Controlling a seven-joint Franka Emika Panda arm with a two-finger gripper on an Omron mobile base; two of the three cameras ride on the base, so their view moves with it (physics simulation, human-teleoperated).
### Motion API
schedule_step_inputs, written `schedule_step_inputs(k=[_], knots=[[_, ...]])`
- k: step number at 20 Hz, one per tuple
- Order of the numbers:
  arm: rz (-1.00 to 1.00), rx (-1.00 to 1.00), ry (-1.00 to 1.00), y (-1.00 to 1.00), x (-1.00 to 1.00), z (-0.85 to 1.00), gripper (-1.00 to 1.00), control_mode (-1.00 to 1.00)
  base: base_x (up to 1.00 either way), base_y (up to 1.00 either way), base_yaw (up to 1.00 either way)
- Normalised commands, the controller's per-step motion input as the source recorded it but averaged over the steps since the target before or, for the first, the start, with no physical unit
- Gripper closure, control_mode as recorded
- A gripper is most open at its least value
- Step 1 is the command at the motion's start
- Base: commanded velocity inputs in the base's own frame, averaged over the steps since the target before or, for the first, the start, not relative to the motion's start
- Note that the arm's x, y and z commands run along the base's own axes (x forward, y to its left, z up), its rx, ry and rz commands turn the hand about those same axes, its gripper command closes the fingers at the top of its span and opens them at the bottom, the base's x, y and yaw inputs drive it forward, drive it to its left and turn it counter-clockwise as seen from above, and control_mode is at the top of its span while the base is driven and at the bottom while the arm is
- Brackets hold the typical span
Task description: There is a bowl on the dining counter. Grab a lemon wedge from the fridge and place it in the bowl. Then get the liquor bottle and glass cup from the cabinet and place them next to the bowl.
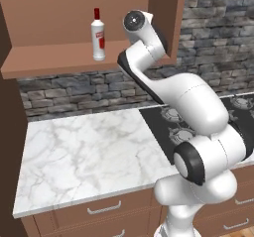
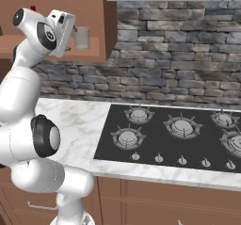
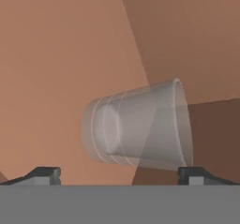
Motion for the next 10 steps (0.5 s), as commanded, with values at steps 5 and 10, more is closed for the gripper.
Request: schedule_step_inputs(k=[5,10], knots=[[0.00,-0.04,0.05,0.00,0.01,-0.04,-1.00,-1.00,0.00,0.00,0.00],[0.00,-0.04,0.05,0.00,0.01,-0.05,-1.00,-1.00,0.00,0.00,0.00]])
